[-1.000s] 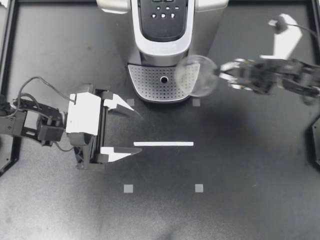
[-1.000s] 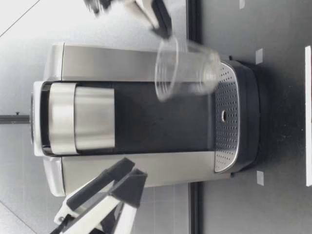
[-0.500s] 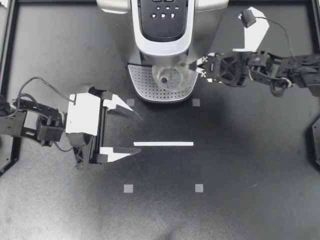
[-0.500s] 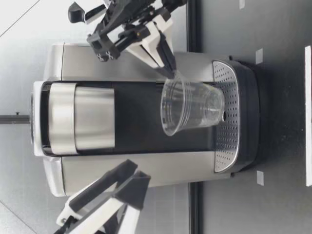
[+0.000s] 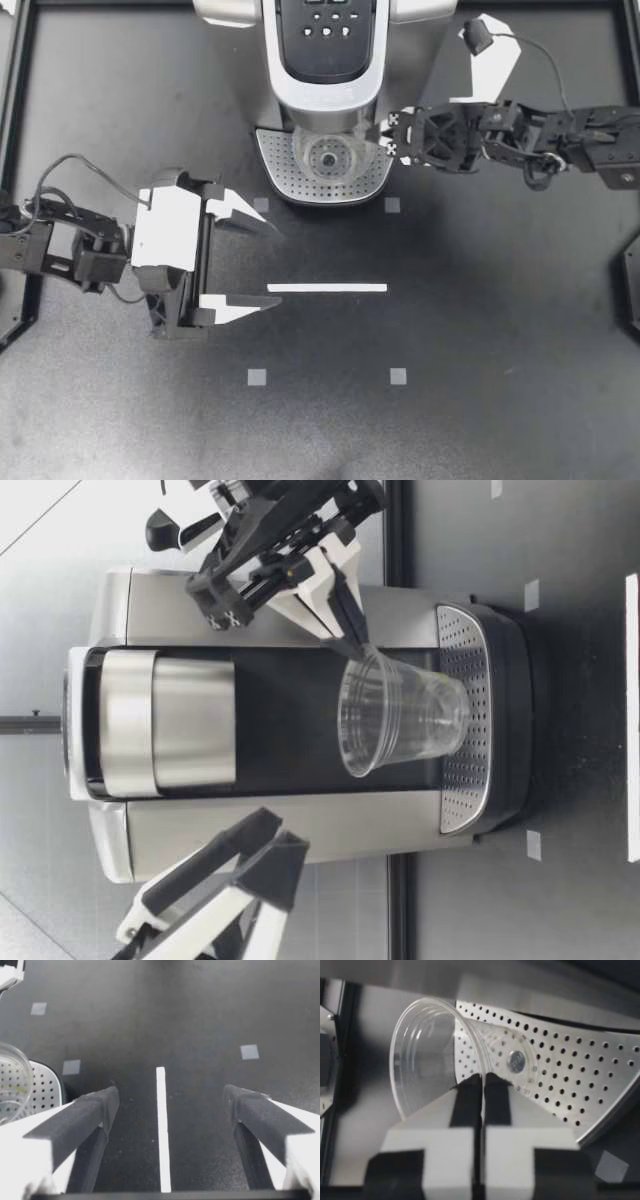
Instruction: Place the coffee capsule inside the capsule container, then place the cup onto the center of the cup tray, then push the 'Hot Water' and 'Travel Mug' buttons.
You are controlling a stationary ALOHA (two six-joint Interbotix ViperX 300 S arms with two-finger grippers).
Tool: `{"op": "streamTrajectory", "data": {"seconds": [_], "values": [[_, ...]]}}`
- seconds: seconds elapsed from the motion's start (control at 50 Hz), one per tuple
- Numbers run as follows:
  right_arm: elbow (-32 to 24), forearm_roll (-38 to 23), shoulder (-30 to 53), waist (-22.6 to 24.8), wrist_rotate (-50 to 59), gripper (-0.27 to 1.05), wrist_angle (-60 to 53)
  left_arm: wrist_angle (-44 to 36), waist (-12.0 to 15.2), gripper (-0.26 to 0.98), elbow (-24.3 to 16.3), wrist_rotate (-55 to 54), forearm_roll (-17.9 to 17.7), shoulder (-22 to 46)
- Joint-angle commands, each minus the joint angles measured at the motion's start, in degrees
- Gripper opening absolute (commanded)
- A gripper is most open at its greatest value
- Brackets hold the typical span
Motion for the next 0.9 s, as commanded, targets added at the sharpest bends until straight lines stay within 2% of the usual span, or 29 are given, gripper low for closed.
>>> {"op": "streamTrajectory", "data": {"seconds": [0.0, 0.2, 0.5, 0.72, 0.88], "values": [[-1.76, -0.09, -0.26, 0.18, -0.18, 0.04, 0.0, -0.18, 0.09, 0.79, -0.53, 0.09, -0.09, -1.23], [-2.11, -0.09, 0.88, 0.26, -0.18, 0.15, 0.0, -0.18, 0.09, 0.79, -0.44, 0.09, -0.09, -1.32], [-2.11, -0.09, 0.18, 0.18, -0.18, 0.48, -0.88, -0.18, 0.09, 0.79, -0.35, 0.09, 0.0, -1.32], [-2.02, -0.18, -1.32, 0.26, -0.26, 0.48, -1.23, -0.18, 0.09, 0.79, -0.44, 0.0, -0.09, -1.41], [0.35, -1.58, -6.5, 0.18, -0.44, 0.49, -0.79, -0.18, 0.09, 0.79, -0.35, 0.0, -0.09, -1.76]]}}
